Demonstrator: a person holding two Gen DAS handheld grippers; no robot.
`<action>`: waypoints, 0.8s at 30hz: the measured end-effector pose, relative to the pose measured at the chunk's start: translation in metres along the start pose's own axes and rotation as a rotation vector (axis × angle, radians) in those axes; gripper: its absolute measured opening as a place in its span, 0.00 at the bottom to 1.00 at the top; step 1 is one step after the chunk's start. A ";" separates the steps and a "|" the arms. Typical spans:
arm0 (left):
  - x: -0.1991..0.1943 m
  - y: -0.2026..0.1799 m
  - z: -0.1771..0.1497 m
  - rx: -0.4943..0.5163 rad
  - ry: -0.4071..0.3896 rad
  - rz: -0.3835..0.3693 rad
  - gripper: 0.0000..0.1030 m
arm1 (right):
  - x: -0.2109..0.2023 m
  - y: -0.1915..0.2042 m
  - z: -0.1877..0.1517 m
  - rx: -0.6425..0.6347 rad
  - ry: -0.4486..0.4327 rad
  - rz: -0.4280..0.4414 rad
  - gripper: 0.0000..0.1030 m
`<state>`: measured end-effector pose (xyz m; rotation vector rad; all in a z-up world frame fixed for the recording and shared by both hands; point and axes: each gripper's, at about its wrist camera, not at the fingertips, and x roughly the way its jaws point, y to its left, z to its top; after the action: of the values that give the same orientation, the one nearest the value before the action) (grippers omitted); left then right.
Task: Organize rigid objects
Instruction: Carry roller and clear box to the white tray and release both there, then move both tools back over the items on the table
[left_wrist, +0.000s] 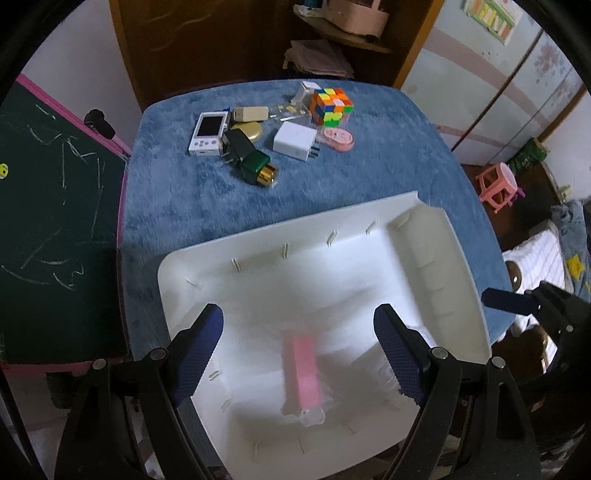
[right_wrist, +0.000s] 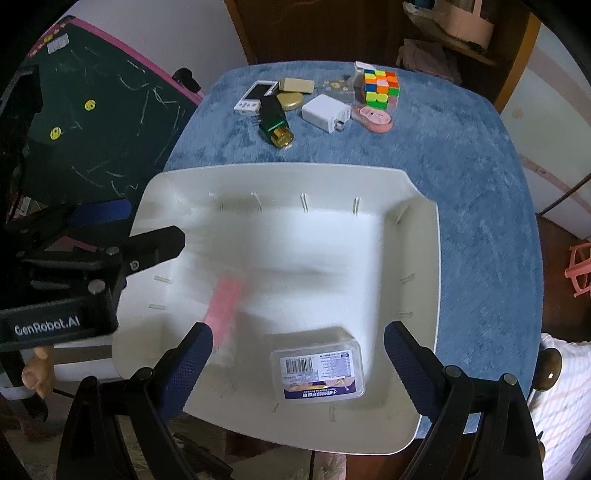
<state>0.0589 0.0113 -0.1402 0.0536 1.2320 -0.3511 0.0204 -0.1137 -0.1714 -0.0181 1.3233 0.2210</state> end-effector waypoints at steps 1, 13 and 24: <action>-0.002 0.001 0.003 -0.008 -0.002 -0.005 0.83 | -0.002 -0.001 0.001 0.000 -0.004 0.001 0.92; -0.039 0.017 0.058 -0.030 -0.092 0.059 0.83 | -0.033 -0.014 0.035 -0.019 -0.068 -0.006 0.92; -0.072 0.026 0.122 -0.011 -0.181 0.149 0.83 | -0.077 -0.044 0.101 -0.040 -0.162 -0.077 0.92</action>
<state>0.1576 0.0249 -0.0359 0.1016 1.0436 -0.2140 0.1073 -0.1543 -0.0773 -0.0834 1.1540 0.1802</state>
